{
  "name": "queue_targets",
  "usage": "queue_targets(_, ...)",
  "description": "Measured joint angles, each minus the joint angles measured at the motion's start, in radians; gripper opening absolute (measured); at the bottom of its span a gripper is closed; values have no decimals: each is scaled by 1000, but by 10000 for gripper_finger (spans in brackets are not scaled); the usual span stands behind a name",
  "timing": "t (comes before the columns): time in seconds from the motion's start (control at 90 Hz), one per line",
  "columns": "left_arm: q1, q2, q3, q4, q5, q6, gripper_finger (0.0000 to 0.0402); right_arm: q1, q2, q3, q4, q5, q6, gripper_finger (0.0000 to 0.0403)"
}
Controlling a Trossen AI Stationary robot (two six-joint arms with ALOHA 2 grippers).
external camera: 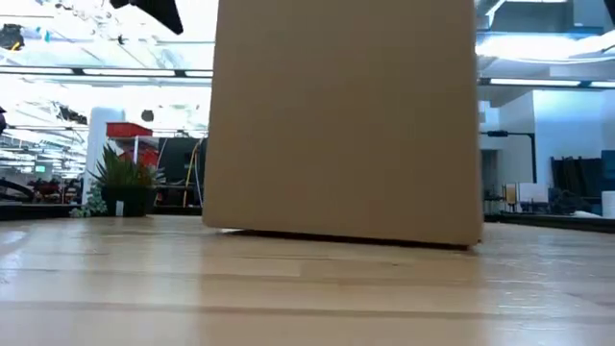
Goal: Wrap mug
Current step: Close the box
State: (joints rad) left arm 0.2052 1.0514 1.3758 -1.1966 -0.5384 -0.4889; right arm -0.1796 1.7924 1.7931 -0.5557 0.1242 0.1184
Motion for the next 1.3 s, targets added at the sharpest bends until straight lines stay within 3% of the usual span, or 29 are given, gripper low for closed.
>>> queue_targets(0.211,-32,7,-119,195,32,23,0,-6,-13,123,-24,9,-48,81)
queue_targets(0.4,-38,9,-122,225,27,21,0,-4,-108,266,-121,11,-116,81)
queue_targets(0.522,-38,7,-122,216,25,29,0,-17,-186,369,-379,36,-77,81)
queue_targets(0.789,-38,54,-122,317,64,101,0,-54,-377,444,-1022,119,277,81)
queue_targets(0.989,-43,162,-122,641,204,209,0,-2,-518,281,-1015,114,511,81)
queue_targets(1.2,-68,235,-122,909,269,211,0,98,-638,-29,-1021,133,670,81)
queue_targets(1.3,-80,269,-122,991,320,194,0,128,-670,-163,-930,136,691,81)
